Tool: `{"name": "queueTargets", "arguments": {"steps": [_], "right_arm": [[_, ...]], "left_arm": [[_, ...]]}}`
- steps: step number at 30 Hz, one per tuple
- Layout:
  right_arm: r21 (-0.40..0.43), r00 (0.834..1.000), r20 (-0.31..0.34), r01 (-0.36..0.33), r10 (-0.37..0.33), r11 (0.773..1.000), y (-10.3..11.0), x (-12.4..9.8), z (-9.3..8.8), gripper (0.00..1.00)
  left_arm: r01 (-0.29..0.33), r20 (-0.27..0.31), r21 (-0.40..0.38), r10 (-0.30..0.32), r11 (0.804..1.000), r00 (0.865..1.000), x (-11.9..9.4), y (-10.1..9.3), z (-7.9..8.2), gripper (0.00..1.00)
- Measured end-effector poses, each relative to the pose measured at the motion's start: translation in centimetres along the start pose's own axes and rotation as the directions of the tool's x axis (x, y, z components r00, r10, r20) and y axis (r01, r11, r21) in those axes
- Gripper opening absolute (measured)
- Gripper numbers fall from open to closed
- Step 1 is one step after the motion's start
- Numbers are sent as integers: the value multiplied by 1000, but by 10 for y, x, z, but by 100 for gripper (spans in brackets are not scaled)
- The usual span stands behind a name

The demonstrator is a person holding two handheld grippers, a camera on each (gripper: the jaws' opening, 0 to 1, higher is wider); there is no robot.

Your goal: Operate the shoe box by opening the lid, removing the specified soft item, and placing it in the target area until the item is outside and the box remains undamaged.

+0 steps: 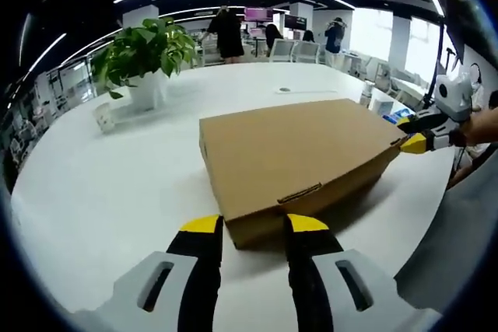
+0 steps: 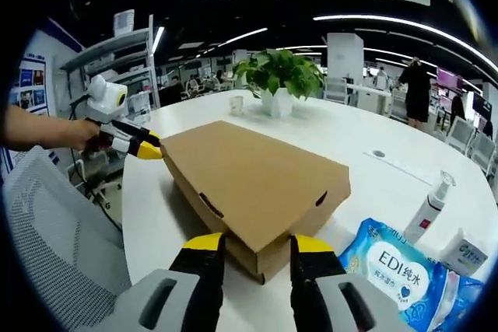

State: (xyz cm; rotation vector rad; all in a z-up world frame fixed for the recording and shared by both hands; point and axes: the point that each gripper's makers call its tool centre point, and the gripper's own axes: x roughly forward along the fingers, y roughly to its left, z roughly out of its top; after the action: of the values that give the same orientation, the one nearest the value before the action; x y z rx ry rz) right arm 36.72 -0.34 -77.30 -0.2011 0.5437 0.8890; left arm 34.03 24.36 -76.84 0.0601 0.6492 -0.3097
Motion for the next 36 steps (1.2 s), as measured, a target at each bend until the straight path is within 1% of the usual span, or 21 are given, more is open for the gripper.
{"name": "queueTargets", "arguments": {"steps": [6, 15, 28, 36], "right_arm": [[-9, 1000, -11, 4, -4, 1000, -1, 2, -2, 29], [-2, 1000, -12, 17, -17, 1000, -17, 8, 2, 29], [1, 999, -23, 28, -28, 1000, -44, 19, 11, 29], [12, 999, -29, 35, -35, 999, -51, 23, 12, 29]], "left_arm": [[-1, -11, 4, 2, 1000, 1000, 7, 3, -1, 31], [12, -3, -20, -12, 1000, 1000, 24, 6, 11, 31], [23, -8, -14, -23, 1000, 1000, 48, 10, 30, 31], [28, -10, -17, -28, 999, 1000, 55, 10, 35, 31]]}}
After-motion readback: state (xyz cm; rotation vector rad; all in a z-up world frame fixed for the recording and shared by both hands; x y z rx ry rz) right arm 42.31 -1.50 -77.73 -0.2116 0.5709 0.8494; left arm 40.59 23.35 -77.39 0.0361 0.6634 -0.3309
